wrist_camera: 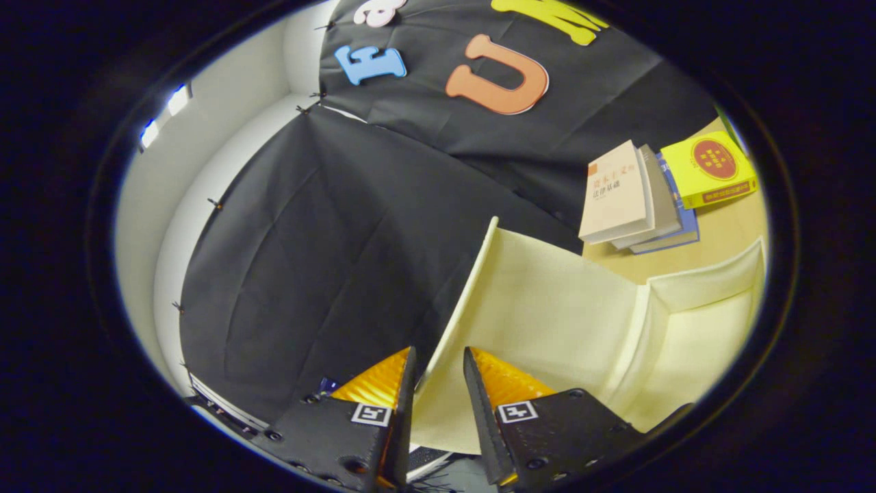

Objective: Open the storage box then place both shoes into the box .Put the left shoe in first, then the right shoe, with the right side of both shoes facing outward in a uniform manner.

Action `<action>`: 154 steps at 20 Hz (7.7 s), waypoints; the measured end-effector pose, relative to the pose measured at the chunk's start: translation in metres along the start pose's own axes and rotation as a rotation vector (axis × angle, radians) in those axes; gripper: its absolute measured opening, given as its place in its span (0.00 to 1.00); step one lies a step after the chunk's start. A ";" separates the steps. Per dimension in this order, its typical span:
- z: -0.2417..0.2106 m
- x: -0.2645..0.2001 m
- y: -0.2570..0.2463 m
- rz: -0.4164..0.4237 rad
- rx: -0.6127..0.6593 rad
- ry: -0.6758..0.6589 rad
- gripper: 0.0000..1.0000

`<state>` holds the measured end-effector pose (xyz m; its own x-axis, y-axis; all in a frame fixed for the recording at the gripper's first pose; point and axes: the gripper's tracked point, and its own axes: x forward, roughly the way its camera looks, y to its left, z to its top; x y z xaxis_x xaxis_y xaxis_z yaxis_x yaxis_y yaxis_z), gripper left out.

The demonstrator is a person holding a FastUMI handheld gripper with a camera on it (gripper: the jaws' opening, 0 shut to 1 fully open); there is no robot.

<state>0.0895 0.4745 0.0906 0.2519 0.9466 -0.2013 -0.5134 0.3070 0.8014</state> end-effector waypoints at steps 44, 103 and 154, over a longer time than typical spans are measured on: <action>-0.052 -0.369 -0.409 -1.261 -0.063 0.172 0.23; -0.044 -0.182 -0.169 -1.092 -0.395 -0.081 0.95; -0.021 -0.480 -0.332 -1.270 0.049 -0.047 0.00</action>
<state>0.1213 -0.0795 -0.0908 0.5716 -0.0144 -0.8204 0.1403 0.9868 0.0804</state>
